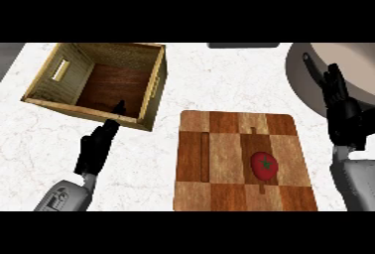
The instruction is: Pick the tomato from the cutting board and place it in the pot
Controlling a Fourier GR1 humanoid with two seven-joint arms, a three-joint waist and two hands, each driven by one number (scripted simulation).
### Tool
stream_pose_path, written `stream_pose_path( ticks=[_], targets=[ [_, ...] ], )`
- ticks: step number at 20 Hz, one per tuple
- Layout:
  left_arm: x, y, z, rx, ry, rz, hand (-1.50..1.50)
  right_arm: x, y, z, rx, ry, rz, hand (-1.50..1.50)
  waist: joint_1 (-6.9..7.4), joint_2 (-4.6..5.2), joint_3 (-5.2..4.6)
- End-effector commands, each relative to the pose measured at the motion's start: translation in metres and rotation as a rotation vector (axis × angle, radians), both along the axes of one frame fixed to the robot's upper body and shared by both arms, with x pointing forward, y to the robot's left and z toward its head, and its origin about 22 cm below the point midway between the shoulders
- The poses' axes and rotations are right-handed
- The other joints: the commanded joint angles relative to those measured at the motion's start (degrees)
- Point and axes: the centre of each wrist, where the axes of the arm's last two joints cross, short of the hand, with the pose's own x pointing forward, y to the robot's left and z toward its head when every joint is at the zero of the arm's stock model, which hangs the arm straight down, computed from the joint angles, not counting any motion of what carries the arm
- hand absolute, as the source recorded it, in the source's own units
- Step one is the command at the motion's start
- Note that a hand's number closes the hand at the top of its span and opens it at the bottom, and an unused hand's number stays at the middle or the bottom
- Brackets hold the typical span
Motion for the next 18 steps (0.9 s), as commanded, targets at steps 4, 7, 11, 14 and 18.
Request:
stream_pose_path(
  ticks=[4,7,11,14,18],
  targets=[
    [-0.011,0.067,0.005,0.14,-0.015,0.217,0.0,-0.04,-0.047,-0.016,-0.002,0.29,0.01,1.5,1.62,-0.55,1.25],
    [-0.008,0.079,0.011,0.163,0.005,0.247,0.0,-0.051,-0.093,0.022,-0.661,0.209,0.014,1.5,2.06,-0.62,-0.08],
    [-0.027,0.104,0.007,0.176,0.029,0.327,0.0,-0.106,-0.057,-0.029,-0.62,-0.034,-0.039,-1.5,0.03,-0.89,1.28],
    [-0.036,0.108,0.024,0.169,0.019,0.314,0.0,-0.147,-0.051,-0.03,-0.532,-0.074,-0.039,-1.5,0.62,-0.61,1.29],
    [-0.042,0.113,0.034,0.178,0.028,0.296,0.0,-0.153,-0.05,0.004,-0.554,0.012,0.046,-1.5,1.36,-0.35,1.24]
  ],
)
